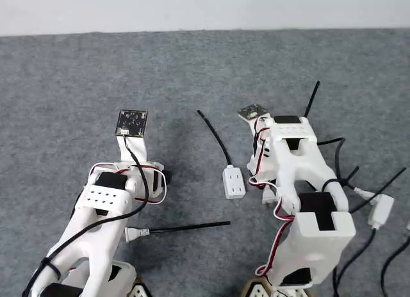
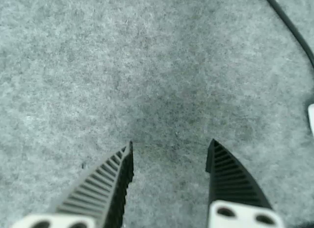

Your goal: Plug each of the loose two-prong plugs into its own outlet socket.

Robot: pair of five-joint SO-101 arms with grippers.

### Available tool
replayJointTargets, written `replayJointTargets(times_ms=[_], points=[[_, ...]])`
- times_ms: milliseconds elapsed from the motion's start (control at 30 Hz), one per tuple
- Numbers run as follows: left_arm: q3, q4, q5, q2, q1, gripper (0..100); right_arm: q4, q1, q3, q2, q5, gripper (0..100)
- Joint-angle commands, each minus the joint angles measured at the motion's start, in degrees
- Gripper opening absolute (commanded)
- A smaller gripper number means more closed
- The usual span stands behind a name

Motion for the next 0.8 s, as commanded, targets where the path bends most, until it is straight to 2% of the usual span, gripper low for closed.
replayJointTargets(times_ms=[0,133,200,267,467,667,767], points=[[-0.57,-1.67,-0.62,-1.76,-0.09,23,0.13,-0.92,-0.18,0.22,0.79,8.7],[-0.57,-1.58,-0.62,-1.76,-0.09,23,0.22,-2.24,-0.09,0.13,1.85,14.8],[-0.57,-1.58,-0.62,-1.76,-0.09,23,0.13,-2.33,-0.09,0.31,2.81,9.7],[-0.57,-1.58,-0.62,-1.76,-0.09,23,0.04,-2.15,-0.09,0.31,2.81,0.3],[-0.22,-1.67,-0.62,-1.67,2.11,23,0.22,-1.01,-0.18,-1.10,0.88,0.7],[0.57,-1.41,-0.62,-1.14,4.48,23,8.04,-1.63,-1.67,-15.87,0.53,0.7],[0.40,-0.35,-0.62,-1.14,4.66,17,12.26,-2.07,-2.73,-27.65,-1.14,0.7]])
